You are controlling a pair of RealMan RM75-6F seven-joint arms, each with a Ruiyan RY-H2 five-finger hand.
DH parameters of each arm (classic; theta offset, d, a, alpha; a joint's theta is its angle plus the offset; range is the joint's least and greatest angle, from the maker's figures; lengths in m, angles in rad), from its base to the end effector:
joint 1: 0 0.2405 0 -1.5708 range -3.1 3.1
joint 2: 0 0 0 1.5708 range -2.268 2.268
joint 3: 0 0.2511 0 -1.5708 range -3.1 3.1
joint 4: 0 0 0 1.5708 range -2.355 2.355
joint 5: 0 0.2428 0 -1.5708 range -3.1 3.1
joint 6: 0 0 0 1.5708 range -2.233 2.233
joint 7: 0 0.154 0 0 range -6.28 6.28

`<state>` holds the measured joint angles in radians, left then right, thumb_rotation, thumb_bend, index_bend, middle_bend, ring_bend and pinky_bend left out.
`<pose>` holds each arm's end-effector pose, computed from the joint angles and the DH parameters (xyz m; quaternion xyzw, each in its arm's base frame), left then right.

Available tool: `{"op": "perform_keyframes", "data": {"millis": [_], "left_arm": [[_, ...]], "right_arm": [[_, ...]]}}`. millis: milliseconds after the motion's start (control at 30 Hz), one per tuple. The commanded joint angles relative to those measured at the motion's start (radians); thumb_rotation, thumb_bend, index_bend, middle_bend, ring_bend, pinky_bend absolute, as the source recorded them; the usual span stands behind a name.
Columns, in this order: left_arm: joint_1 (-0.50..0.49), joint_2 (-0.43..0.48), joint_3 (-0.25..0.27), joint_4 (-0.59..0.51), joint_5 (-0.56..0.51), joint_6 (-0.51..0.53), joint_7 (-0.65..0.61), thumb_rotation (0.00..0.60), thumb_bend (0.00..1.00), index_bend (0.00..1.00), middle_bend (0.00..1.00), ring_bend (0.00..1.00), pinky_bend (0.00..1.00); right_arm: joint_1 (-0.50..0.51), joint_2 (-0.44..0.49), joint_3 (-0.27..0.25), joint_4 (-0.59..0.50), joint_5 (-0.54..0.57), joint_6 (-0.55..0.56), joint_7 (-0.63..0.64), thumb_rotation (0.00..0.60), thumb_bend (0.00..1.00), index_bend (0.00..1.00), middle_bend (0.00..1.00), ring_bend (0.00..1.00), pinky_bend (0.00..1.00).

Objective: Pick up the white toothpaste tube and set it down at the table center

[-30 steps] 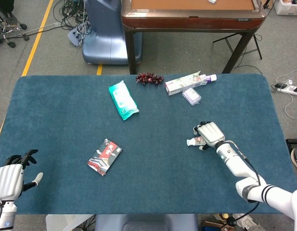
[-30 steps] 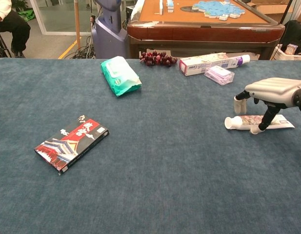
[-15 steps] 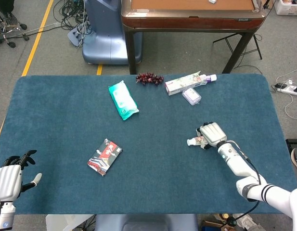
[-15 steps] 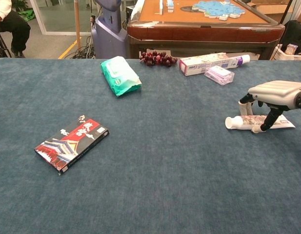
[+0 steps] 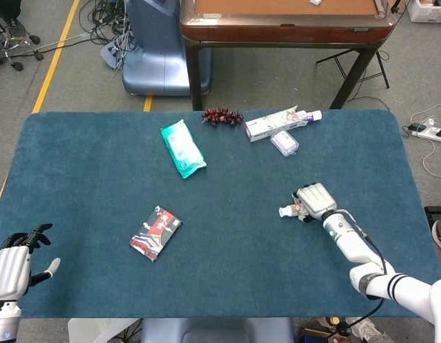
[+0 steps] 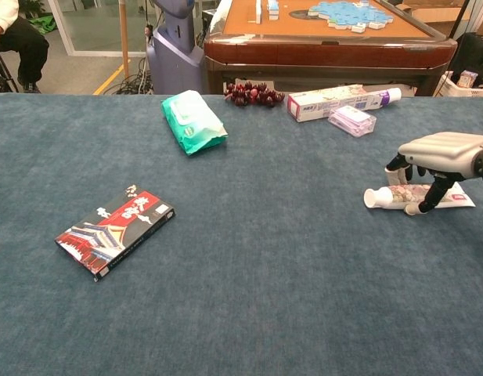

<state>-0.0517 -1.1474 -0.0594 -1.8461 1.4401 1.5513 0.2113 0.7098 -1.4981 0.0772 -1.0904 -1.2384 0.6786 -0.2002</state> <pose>-0.2722 0.1811 0.1122 -0.5527 -0.4095 -0.3987 0.6065 -0.2796 -0.3915 -0.0254 0.7959 -0.3467 0.1853 0.4604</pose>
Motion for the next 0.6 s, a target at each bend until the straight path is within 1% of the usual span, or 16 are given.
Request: {"op": "perform_keyframes", "data": {"millis": [33, 133, 200, 400, 600], "left_arm": [[-0.001, 0.003, 0.0, -0.001, 0.004, -0.001, -0.004, 0.6, 0.2, 0.21, 0.44, 0.43, 0.2], [-0.003, 0.006, -0.001, -0.003, 0.008, -0.005, -0.009, 0.6, 0.2, 0.21, 0.44, 0.43, 0.2], [-0.007, 0.009, -0.001, -0.005, 0.012, -0.01, -0.008, 0.6, 0.2, 0.21, 0.44, 0.43, 0.2], [-0.018, 0.02, -0.004, -0.012, 0.022, -0.023, -0.009, 0.6, 0.2, 0.21, 0.44, 0.43, 0.2], [-0.046, 0.046, -0.012, -0.021, 0.035, -0.058, -0.012, 0.6, 0.2, 0.21, 0.44, 0.43, 0.2]], "right_arm": [[0.004, 0.006, 0.002, -0.01, 0.006, 0.001, -0.011, 0.6, 0.45, 0.6, 0.55, 0.41, 0.36], [0.012, 0.013, 0.002, -0.021, 0.009, -0.006, -0.025, 0.6, 0.58, 0.66, 0.6, 0.48, 0.43], [0.022, 0.019, 0.003, -0.028, 0.016, -0.015, -0.041, 0.6, 0.63, 0.68, 0.61, 0.5, 0.45], [0.054, 0.043, 0.016, -0.063, 0.048, -0.049, -0.072, 0.6, 0.76, 0.74, 0.65, 0.57, 0.54], [0.102, 0.087, 0.041, -0.111, 0.091, -0.124, -0.05, 0.6, 0.87, 0.81, 0.7, 0.63, 0.59]]}}
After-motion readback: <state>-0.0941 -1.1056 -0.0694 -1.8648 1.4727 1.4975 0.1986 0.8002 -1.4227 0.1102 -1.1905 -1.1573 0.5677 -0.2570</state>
